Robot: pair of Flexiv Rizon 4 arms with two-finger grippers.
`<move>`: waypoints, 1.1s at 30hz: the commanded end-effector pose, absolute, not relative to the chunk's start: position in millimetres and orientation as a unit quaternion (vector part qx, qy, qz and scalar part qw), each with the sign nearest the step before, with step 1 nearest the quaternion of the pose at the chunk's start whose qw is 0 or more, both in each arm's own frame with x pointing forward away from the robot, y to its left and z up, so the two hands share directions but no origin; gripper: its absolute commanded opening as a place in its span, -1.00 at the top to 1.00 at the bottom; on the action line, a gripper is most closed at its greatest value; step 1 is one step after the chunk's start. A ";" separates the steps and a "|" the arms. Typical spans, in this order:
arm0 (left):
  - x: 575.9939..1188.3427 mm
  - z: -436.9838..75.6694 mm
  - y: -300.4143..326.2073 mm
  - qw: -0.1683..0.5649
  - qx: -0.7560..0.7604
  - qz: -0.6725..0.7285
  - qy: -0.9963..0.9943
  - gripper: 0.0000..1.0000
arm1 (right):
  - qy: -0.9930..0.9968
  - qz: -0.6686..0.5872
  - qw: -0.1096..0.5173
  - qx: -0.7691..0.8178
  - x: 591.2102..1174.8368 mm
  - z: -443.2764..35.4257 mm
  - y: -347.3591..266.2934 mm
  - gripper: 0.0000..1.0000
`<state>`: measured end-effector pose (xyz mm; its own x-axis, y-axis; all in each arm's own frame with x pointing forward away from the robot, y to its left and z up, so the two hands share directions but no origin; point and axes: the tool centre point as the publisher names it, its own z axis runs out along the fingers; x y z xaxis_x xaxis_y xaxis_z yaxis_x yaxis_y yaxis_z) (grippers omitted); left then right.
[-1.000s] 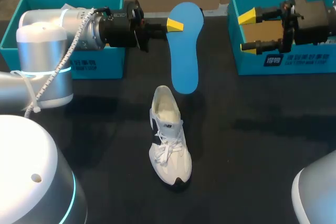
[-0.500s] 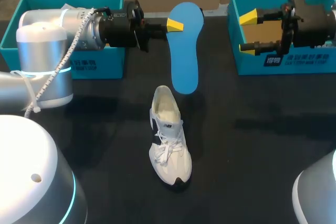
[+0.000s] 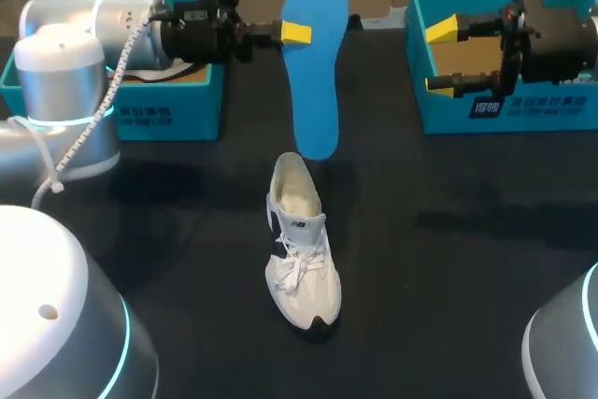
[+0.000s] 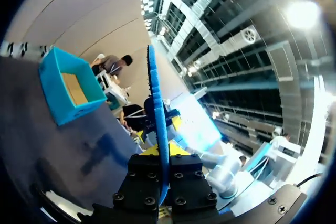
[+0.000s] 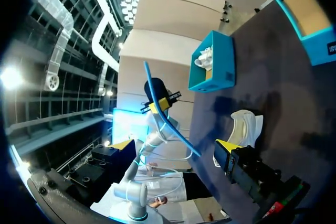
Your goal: Take the shoe out of the shoebox, open the shoe tongue, remove and reinsert the insole, then place the shoe into the shoebox
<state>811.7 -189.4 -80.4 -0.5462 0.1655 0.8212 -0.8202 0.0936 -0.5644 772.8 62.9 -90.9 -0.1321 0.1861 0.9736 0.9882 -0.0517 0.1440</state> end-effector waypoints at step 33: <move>798.4 -75.6 -189.3 0.008 -0.114 0.666 -0.737 1.00 | -0.561 -0.501 0.400 -0.524 774.1 -90.8 64.8 -1.00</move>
<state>799.6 -190.4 -76.8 -0.9747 0.1787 -0.1343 0.1517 0.0876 -0.9845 773.1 62.8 -90.8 -0.1324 0.1864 0.9735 0.9883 -0.0508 0.1441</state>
